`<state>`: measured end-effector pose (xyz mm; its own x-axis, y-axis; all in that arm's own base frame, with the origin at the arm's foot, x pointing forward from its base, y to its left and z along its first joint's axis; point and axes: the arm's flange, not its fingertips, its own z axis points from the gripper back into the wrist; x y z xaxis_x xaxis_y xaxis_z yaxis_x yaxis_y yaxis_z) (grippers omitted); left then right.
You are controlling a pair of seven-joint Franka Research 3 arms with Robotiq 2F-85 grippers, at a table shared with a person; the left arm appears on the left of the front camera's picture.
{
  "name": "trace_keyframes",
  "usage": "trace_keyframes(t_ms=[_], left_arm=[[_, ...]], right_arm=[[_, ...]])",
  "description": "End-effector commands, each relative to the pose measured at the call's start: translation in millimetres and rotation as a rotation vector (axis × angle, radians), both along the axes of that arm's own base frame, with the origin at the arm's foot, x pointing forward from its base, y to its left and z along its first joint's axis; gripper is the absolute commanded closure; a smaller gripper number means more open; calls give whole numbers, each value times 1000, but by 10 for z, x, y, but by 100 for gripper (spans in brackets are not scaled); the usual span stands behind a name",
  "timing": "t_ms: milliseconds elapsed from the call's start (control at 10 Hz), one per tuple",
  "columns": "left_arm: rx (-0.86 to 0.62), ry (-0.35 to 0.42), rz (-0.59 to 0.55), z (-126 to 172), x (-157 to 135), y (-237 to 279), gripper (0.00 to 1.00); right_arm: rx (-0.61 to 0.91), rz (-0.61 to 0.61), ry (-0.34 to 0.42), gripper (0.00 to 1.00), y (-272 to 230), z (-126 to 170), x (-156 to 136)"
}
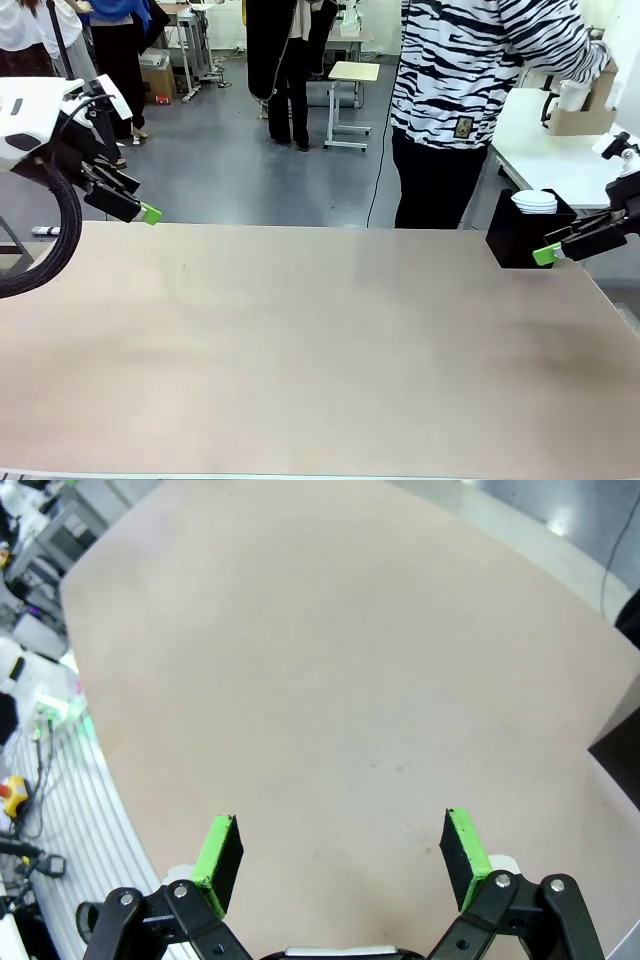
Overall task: Pour a drink into a cup and package it in a carrier.
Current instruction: Insert the held 600 ml Paper Cup into the Cup Carrier.
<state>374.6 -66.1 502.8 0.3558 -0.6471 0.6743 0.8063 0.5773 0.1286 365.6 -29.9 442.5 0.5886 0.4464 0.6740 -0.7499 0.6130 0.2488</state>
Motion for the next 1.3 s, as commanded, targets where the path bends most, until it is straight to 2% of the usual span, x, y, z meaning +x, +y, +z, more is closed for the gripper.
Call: trace_keyframes(t_ms=[0,1200], left_arm=[[-6,10,10,6,-3,-6,0],[-6,10,10,6,-3,-6,0]], right_arm=[[-16,4,-3,0,-23,-17,9],[-16,4,-3,0,-23,-17,9]])
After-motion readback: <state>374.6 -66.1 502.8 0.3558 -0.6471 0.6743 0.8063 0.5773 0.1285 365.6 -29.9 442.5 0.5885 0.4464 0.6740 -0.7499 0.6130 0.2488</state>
